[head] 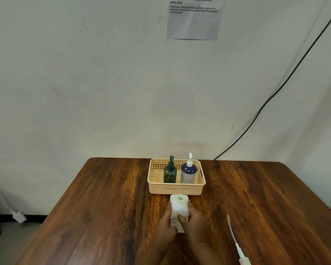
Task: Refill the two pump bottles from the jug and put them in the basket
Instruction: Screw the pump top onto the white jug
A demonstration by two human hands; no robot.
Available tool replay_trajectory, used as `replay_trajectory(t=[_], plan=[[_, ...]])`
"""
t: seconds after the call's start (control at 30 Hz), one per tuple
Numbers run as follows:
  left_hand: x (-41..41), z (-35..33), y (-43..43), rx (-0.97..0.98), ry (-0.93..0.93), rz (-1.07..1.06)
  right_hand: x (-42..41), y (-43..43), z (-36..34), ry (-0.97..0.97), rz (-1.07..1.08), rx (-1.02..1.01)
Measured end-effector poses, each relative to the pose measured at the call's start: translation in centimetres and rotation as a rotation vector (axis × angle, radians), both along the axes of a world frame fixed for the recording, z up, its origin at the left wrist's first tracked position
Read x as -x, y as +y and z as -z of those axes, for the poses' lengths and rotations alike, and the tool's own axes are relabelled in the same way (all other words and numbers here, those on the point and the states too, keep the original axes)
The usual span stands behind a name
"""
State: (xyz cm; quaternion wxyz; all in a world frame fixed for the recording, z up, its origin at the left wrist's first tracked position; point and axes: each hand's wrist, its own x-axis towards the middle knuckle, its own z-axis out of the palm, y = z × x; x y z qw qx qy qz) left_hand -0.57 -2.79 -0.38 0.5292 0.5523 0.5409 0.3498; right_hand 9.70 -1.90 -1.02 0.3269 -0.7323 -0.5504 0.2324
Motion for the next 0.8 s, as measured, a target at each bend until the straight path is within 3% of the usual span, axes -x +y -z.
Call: replay_trajectory(t=[0.23,0.4,0.57,0.67,0.8], plan=[[0.3,-0.4,-0.2,-0.007,-0.063,-0.004,-0.3,0.0,0.8,0.042,-0.056,0.016],[0.5,-0.4,0.1,-0.033,0.033,-0.057,-3.0,-0.9,1.2,0.083,-0.016,0.065],[0.7,-0.8,1.6,-0.093,0.110,-0.039,-8.5,-3.7,3.2,-0.172,0.193,0.160],[0.4,-1.2,2.9,-0.089,0.217,-0.013,-10.9,-5.6,4.3,-0.354,0.279,0.322],[-0.2,-1.1,3.5,-0.053,0.288,0.003,-12.4,-8.1,6.9,-0.296,0.295,0.421]])
